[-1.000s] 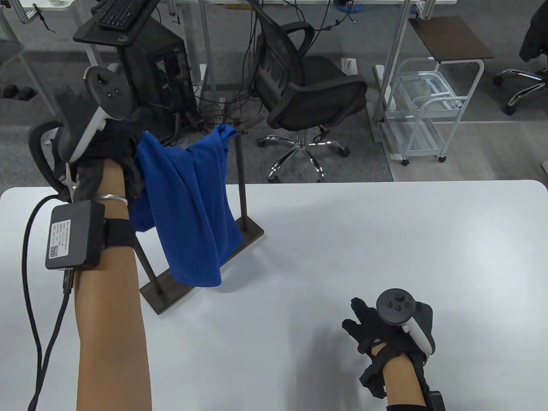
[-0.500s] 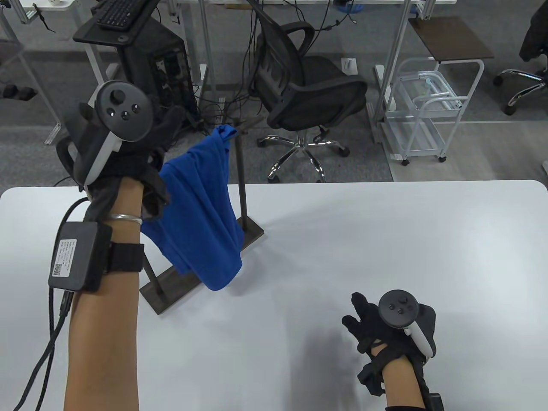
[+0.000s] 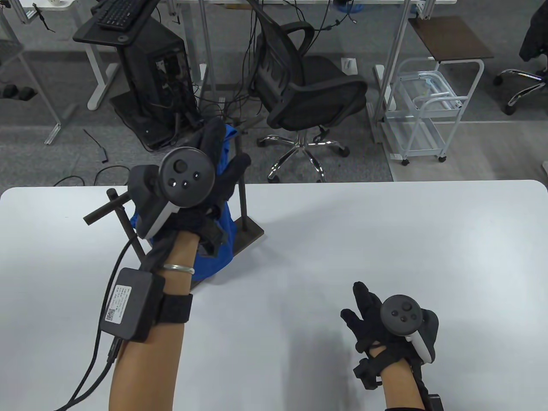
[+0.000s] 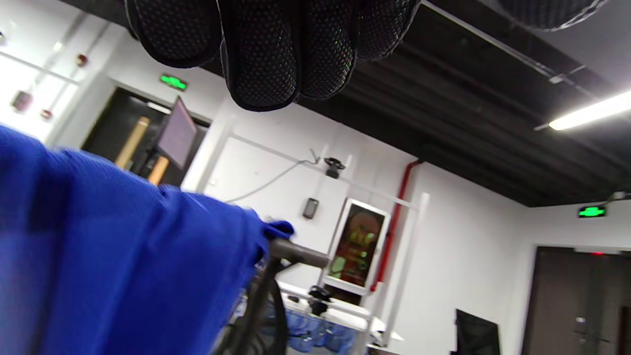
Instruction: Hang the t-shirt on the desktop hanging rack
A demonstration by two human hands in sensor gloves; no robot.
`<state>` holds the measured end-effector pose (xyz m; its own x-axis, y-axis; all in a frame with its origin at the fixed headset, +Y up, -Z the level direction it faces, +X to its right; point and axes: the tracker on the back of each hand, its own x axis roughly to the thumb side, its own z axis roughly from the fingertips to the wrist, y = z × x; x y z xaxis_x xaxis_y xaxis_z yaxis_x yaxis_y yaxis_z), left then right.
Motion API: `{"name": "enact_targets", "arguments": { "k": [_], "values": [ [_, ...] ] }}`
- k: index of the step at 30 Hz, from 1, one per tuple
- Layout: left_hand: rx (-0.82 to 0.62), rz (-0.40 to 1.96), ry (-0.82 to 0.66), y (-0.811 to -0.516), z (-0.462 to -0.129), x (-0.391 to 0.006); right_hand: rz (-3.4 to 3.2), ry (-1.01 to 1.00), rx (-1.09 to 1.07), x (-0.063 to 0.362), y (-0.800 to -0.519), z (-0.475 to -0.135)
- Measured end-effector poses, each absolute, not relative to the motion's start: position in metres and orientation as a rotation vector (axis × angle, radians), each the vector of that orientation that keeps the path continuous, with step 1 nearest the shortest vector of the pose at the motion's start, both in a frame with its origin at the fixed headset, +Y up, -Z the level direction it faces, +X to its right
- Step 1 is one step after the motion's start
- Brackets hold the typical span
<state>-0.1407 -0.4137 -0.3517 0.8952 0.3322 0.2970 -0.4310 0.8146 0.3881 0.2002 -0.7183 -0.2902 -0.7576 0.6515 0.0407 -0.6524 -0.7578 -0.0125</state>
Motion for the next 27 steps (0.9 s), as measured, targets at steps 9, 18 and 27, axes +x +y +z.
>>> {"name": "enact_targets", "arguments": {
  "k": [9,18,27],
  "values": [
    [0.420,0.447,-0.327,-0.458,-0.336,-0.107,2.441,-0.113,0.123,0.189,-0.714,-0.289],
    [0.376,0.541,-0.398,-0.496,-0.317,-0.095,2.477,-0.098,0.234,0.170,-0.716,-0.289],
    [0.279,0.813,-0.467,-0.569,-0.305,-0.098,2.492,-0.096,0.275,0.164,-0.716,-0.288]
  ]
}}
